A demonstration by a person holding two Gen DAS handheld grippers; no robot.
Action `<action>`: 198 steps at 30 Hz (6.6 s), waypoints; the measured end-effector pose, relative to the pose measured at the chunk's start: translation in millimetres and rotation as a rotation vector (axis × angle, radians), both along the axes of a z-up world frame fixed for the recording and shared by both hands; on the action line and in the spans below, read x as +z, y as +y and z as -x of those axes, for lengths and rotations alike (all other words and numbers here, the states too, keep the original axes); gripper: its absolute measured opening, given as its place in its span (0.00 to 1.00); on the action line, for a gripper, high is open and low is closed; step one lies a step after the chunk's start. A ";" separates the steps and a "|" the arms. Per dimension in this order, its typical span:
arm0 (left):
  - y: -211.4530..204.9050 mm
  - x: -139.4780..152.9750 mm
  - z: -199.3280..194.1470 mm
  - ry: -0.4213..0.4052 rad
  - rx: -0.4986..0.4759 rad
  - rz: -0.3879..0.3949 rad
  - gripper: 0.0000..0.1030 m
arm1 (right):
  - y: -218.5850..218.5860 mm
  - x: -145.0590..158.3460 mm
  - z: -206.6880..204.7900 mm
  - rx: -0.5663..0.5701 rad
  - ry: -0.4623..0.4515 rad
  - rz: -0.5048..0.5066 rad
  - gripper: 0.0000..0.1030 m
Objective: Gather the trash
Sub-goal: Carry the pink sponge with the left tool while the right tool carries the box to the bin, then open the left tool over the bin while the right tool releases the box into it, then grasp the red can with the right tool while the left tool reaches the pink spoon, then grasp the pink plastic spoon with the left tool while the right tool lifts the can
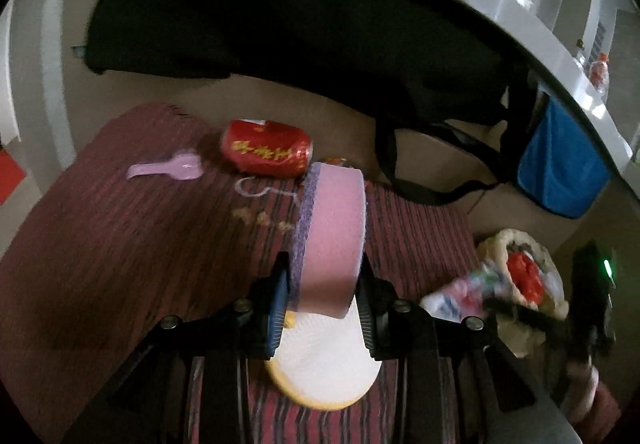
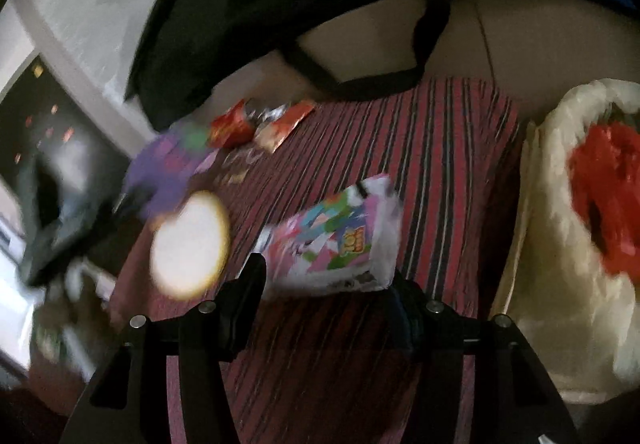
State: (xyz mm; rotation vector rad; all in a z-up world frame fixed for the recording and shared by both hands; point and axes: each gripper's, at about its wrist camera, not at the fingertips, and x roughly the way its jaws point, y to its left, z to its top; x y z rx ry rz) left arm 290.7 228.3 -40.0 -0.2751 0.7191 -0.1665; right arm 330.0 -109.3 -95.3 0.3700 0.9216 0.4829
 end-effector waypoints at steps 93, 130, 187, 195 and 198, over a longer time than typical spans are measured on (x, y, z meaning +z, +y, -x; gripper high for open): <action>-351.1 30.0 -52.5 -0.106 -0.466 0.061 0.37 | -229.3 116.7 56.5 -0.236 -0.378 0.234 0.21; 41.8 65.7 53.6 -0.199 0.202 -0.038 0.54 | 44.2 117.2 53.2 0.176 -0.418 0.298 0.61; 136.0 -77.1 -207.7 0.203 -0.207 -0.044 0.55 | 182.7 41.0 -21.6 0.669 -0.137 0.276 0.58; 95.2 -76.3 -192.7 0.211 -0.192 -0.218 0.55 | 129.5 31.8 -18.4 0.522 -0.085 0.217 0.58; 85.0 -78.2 -190.9 0.221 -0.149 -0.285 0.54 | 122.7 31.5 -14.0 0.480 -0.097 0.188 0.58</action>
